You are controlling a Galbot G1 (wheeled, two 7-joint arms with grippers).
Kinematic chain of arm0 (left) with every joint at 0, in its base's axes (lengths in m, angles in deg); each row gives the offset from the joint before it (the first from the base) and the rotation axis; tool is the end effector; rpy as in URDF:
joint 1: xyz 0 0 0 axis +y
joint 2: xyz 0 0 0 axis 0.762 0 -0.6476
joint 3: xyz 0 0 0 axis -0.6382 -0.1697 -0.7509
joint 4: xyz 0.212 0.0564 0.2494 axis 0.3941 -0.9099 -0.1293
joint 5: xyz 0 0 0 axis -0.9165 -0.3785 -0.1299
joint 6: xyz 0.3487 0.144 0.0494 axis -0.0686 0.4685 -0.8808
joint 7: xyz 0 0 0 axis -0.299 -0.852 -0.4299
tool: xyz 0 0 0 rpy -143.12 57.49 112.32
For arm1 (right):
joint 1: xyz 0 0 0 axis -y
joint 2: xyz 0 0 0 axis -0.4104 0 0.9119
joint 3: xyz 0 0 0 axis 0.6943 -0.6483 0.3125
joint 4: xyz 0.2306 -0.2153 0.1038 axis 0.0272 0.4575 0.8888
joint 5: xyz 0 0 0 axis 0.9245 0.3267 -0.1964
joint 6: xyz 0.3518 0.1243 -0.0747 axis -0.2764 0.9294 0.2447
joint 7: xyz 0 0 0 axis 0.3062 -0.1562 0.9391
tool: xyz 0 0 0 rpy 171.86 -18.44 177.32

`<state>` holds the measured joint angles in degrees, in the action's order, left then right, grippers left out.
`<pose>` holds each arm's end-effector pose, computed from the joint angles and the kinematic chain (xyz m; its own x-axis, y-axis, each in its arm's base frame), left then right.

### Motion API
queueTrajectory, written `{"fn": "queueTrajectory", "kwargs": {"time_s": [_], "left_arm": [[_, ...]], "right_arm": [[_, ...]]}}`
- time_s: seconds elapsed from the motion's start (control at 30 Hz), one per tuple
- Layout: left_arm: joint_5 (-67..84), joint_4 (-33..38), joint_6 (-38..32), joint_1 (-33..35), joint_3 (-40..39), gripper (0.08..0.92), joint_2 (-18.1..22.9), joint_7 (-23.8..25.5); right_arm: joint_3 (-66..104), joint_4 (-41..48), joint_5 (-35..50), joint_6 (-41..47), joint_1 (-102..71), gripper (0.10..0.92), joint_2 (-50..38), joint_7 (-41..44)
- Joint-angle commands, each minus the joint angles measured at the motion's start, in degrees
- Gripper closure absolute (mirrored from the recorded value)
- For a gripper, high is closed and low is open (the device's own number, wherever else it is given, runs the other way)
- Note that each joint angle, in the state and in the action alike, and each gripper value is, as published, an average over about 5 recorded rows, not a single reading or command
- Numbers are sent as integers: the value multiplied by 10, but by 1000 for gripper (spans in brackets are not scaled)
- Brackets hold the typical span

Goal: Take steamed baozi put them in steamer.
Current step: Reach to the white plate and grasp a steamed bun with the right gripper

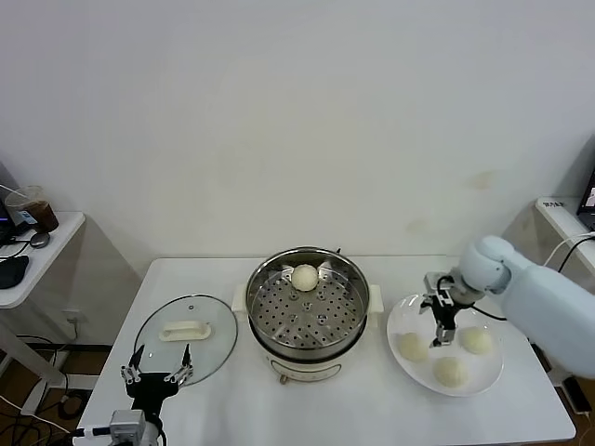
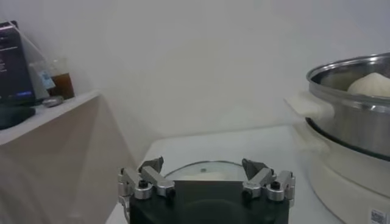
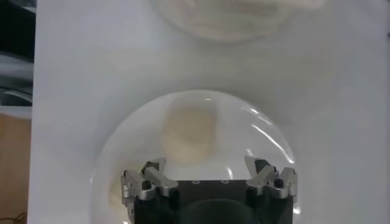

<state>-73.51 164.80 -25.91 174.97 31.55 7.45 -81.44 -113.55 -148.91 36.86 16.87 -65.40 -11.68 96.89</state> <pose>0.1861 0.0547 -0.2818 -0.9490 -0.1441 0.2804 -0.0959 0.9792 0.1790 0.4982 -0.1106 -0.1901 -0.0716 -0.1038 0.9920 -0.9962 -0.0424 -0.0763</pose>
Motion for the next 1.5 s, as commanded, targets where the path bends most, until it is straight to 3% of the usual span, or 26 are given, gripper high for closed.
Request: {"fn": "queueTrajectory", "kwargs": {"time_s": [0.03, 1.07, 1.37, 1.5], "left_arm": [[0, -1, 0, 0, 0, 177, 0, 0], [-1, -7, 0, -2, -2, 177, -1, -1], [-2, -7, 0, -4, -7, 177, 2, -1], [-3, -6, 0, -7, -11, 177, 3, -1]], "right_arm": [[18, 19, -37, -4, -43, 203, 27, 2], [39, 49, -41, 6, -70, 213, 55, -26], [42, 40, -27, 11, -56, 437, 39, -24], [22, 21, 0, 19, -14, 482, 10, -17]]}}
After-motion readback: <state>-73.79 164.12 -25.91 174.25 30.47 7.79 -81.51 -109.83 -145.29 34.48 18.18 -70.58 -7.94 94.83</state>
